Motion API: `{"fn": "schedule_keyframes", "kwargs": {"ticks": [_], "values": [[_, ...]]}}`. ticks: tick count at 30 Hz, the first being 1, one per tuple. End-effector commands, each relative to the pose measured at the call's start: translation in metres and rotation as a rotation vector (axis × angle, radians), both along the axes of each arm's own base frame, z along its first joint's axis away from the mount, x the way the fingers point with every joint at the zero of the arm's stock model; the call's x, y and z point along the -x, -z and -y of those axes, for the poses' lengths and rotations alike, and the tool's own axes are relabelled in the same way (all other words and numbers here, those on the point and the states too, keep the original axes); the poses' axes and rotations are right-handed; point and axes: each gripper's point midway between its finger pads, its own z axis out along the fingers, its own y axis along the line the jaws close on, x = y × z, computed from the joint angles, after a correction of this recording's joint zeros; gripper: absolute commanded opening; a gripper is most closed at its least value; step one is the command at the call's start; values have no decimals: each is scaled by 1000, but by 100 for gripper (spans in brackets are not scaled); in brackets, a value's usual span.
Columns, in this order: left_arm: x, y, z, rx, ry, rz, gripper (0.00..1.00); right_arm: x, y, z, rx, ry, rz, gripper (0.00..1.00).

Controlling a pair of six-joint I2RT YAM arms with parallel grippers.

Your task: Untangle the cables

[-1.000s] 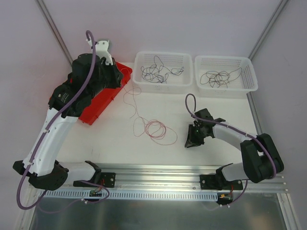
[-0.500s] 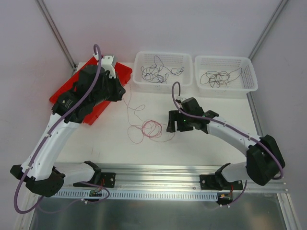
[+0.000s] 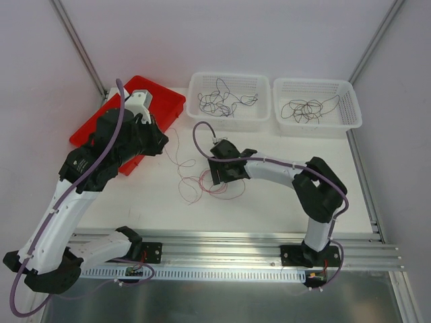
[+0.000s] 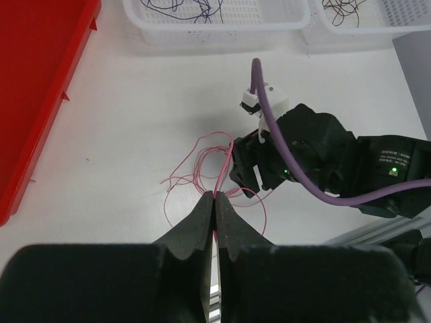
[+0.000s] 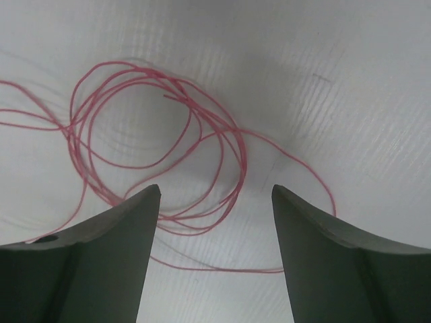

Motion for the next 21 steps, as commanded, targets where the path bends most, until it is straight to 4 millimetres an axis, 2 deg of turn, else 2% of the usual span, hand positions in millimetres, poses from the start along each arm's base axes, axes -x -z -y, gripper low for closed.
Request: {"fn": "schedule_keyframes", "kwargs": {"ticks": [1,7,8,9,10,11,12,14,15,16,17,19,20,21], "values": [[1,0,-4,20,-23,5,0,-17,0,5,126,93,89,71],[4,0,-12,9,-46,17,0,-13,20,3,188,103,71,61],[4,0,-13,6,-48,18,0,-11,26,8,209,106,62,58],[5,-1,-15,1,-49,24,0,-11,29,15,230,117,58,49],[6,-1,-16,-2,-51,26,0,-10,30,19,234,123,54,45],[6,-1,-18,-12,-58,28,0,-7,33,32,239,146,31,40],[7,-2,-20,-15,-65,31,0,-6,33,40,234,163,19,27],[6,-3,-27,-35,-89,42,0,-9,34,65,220,229,-22,15],[6,-3,-30,-45,-101,46,0,-6,30,78,209,254,-30,6],[5,-4,-34,-54,-118,52,0,-6,30,90,207,277,-44,2],[5,-6,-41,-77,-143,62,0,-12,27,109,203,320,-62,1],[3,-8,-48,-102,-172,67,0,-13,17,136,204,365,-60,1],[3,-13,-52,-110,-186,80,0,-18,15,160,224,404,-66,1],[3,-12,-60,-133,-217,79,0,-18,13,175,238,424,-67,1]]}}
